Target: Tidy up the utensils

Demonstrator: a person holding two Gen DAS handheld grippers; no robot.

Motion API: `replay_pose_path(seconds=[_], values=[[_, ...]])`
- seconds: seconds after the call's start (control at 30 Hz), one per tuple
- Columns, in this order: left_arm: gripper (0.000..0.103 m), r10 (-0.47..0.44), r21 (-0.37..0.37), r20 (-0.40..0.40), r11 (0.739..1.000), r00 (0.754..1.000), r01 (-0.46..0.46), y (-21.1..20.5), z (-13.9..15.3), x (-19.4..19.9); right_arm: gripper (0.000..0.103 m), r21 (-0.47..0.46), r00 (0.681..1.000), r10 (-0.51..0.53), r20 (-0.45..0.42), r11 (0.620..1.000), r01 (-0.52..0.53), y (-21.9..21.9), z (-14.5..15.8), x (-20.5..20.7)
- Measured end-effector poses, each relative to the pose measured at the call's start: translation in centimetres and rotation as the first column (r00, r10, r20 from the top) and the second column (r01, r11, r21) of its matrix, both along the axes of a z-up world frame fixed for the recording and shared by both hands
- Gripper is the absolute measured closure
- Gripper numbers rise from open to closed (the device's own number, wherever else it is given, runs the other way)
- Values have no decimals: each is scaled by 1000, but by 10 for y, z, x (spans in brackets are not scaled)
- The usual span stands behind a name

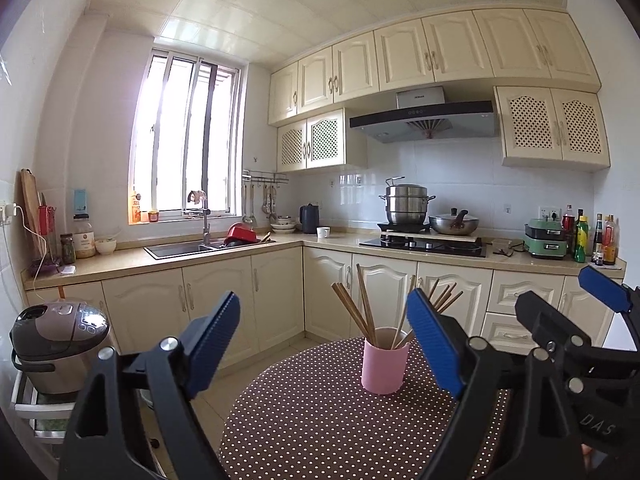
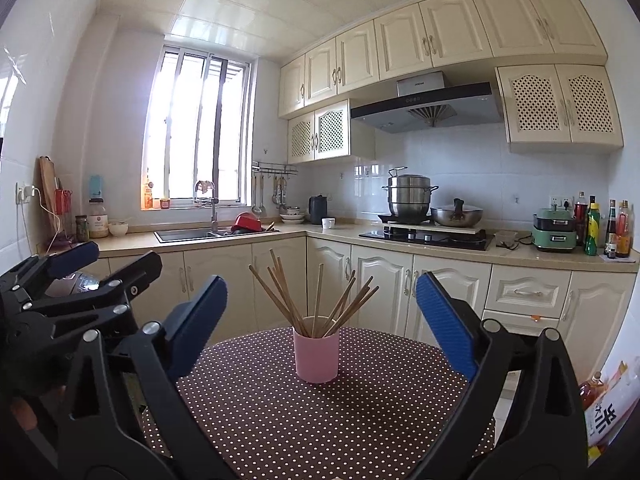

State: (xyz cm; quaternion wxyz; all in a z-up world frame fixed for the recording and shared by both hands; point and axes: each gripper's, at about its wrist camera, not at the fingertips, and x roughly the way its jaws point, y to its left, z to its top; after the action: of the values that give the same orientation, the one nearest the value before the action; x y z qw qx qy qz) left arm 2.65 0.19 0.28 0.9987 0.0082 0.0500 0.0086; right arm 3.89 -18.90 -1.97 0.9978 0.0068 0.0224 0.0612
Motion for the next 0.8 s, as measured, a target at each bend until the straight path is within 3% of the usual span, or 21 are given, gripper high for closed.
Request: replay_pose_path(seconds=[0.8], values=[[19, 21, 13, -2, 1000, 1000, -21, 1, -3, 6, 9, 1, 1000, -1, -20, 1000, 1, 2, -2, 9]])
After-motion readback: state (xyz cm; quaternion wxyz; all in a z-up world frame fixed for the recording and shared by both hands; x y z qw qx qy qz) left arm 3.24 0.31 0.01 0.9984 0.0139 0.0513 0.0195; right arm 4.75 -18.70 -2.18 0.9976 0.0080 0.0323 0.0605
